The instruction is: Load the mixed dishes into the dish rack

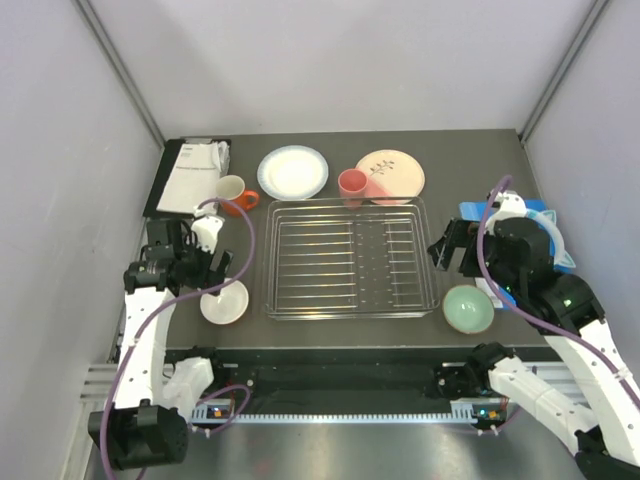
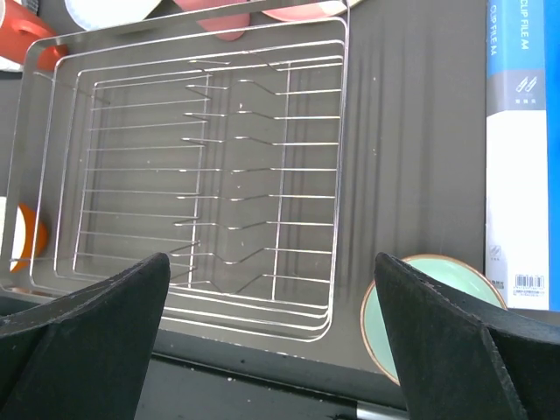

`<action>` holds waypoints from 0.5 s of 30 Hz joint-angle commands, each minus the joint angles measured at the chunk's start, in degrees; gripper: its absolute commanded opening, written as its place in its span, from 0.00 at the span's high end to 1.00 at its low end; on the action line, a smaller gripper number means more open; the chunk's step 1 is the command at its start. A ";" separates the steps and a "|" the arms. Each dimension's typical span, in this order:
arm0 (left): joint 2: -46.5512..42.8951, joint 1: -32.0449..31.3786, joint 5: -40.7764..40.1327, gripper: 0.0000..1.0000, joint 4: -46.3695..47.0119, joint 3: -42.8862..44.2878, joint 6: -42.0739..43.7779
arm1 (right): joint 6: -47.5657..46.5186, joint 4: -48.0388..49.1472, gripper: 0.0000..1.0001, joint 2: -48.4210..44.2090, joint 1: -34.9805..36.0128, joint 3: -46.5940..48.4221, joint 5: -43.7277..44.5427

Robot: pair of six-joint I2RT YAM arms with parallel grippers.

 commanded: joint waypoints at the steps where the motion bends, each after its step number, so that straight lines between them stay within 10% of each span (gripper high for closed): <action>1: -1.01 0.24 3.30 0.01 -0.84 0.80 1.47 | 0.37 3.03 0.00 -0.83 0.66 -1.58 -0.05; 15: 0.81 0.42 -6.44 0.03 13.38 -11.77 6.49 | 0.72 3.74 0.00 -4.25 0.66 -4.75 0.73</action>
